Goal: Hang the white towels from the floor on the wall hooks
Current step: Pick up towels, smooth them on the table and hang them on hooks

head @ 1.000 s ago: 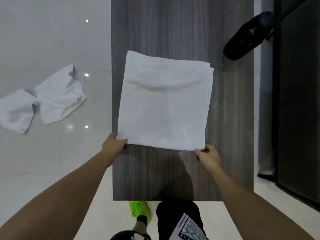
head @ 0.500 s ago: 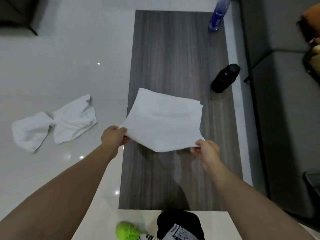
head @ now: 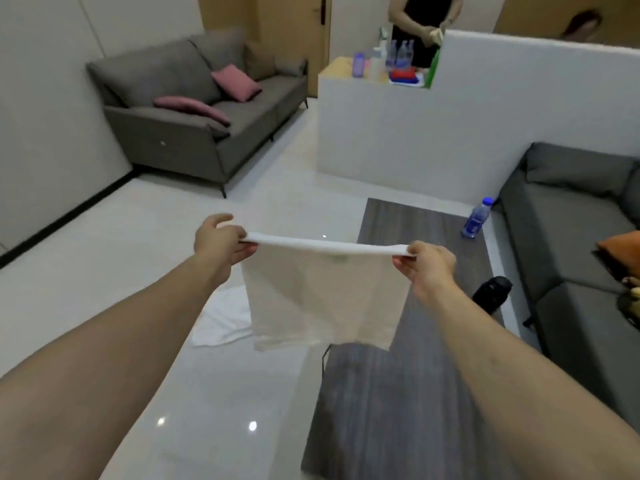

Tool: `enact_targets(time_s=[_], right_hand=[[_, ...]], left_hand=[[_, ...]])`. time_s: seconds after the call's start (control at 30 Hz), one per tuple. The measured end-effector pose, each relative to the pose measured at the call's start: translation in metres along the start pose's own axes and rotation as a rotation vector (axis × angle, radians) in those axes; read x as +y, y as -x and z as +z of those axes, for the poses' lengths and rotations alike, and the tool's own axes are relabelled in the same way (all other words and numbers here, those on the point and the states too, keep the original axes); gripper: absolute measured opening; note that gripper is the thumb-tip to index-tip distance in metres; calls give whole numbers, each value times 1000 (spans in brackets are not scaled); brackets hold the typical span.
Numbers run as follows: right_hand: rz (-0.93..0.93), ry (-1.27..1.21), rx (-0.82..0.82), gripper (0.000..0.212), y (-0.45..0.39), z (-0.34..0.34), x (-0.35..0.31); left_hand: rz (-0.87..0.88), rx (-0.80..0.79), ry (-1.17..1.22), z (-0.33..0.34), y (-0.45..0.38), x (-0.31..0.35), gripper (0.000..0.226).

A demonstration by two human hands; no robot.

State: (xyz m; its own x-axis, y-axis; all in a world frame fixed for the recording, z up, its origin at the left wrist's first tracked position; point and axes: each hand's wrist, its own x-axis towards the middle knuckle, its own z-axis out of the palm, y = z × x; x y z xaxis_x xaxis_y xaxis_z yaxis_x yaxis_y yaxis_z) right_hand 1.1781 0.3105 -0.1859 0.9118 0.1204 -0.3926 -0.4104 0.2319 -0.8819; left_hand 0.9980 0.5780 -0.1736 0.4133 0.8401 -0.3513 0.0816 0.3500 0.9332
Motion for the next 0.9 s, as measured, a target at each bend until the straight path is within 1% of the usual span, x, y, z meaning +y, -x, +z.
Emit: enact_targets(time_s=[0.07,0.13,0.2,0.27,0.3,0.4,0.43,0.5,0.6,0.67,0.73,0.8,0.9], right_hand=[[-107,52,-96,39,34,42,-1],[-212,117,-191,35,68,87,1],[-288,197,-296,31,104,131,6],[-374,320,-385,34,141,173,16],[-456,403,-423,36,159,194,22],[-812,733,-494,42,217,255,39],[-910,792,-526,43,235,275,45],[-1020,816,-626,40,269,315,58],[-1123,788,-759,25,314,373,84],[-1181,745,-851,18,348,412,106],[-1201,703,-942,20,387,450,131],[-1203,715,-1039,20,430,489,156],[-1223,771,-1175,20,495,545,191]], left_hand=[[63,35,17,-51,10,32,36],[123,90,19,-103,19,61,31],[191,156,19,-154,30,86,32],[295,235,-90,-204,42,106,38],[343,281,-173,-229,49,115,40],[468,473,-400,-303,75,135,38],[515,553,-477,-327,82,141,37],[566,718,-594,-375,95,152,34],[565,949,-684,-450,114,162,21],[548,1062,-744,-499,127,164,22],[498,1158,-789,-545,142,165,23],[455,1250,-826,-591,156,167,21],[494,1345,-863,-658,181,169,20]])
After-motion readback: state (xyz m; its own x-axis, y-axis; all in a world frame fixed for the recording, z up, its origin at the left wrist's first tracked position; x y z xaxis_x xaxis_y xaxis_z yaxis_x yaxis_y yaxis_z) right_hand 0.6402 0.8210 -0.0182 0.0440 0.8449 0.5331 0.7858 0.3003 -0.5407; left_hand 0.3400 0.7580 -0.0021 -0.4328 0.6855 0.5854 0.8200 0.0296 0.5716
